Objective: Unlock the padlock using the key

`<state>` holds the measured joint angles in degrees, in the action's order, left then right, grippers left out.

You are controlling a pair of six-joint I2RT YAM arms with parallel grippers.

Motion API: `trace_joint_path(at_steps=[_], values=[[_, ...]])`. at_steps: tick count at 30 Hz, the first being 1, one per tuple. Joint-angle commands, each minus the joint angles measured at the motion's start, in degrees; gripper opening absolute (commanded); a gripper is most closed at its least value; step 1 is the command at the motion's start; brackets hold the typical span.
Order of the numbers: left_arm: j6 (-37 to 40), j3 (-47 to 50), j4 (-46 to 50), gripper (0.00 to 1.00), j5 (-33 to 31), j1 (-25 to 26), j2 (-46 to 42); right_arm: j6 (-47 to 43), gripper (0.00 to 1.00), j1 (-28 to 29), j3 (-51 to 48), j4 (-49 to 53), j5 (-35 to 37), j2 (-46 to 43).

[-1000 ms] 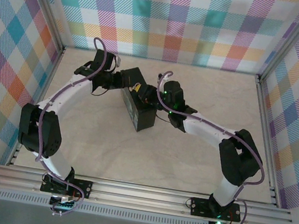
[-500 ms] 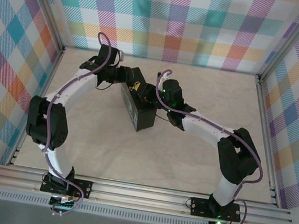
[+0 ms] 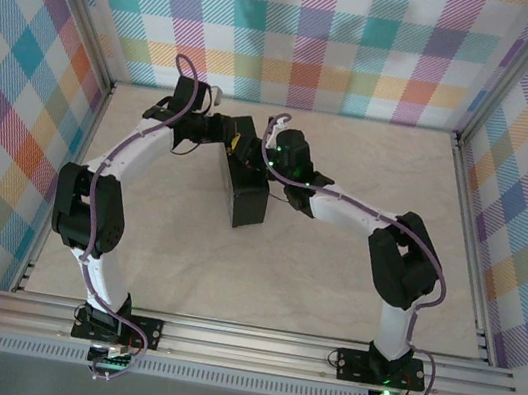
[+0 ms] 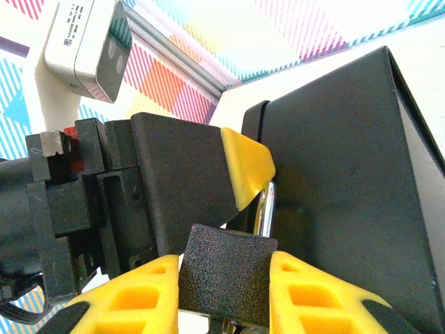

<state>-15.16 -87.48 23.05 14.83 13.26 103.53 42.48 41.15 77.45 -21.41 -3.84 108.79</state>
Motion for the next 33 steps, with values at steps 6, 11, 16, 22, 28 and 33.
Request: trace_joint_path(at_steps=[6,11,16,22,28,33], values=[[2.1,-2.7,6.3,0.43,1.6,-0.3,0.1,-2.0,0.19,-5.4,-4.1,2.8,-2.1,-7.1],[2.7,-5.4,8.5,0.45,0.2,-0.3,-1.3,-6.3,0.21,-10.7,-10.3,8.8,-3.3,-16.0],[3.3,-5.0,9.8,0.46,-2.6,-0.3,-4.1,-12.3,0.23,-17.1,-19.0,16.6,-4.7,-18.6],[2.4,-2.5,9.9,0.47,-4.5,-0.3,-8.3,-17.3,0.23,-19.0,-28.7,15.4,0.1,-16.0],[2.3,-1.1,11.7,0.47,-6.6,-0.3,-11.6,-20.7,0.38,-19.0,-30.2,16.8,5.2,-14.2],[2.9,0.4,12.6,0.48,-9.7,-0.5,-13.2,-24.3,0.59,-18.6,-25.5,24.5,4.2,-18.2]])
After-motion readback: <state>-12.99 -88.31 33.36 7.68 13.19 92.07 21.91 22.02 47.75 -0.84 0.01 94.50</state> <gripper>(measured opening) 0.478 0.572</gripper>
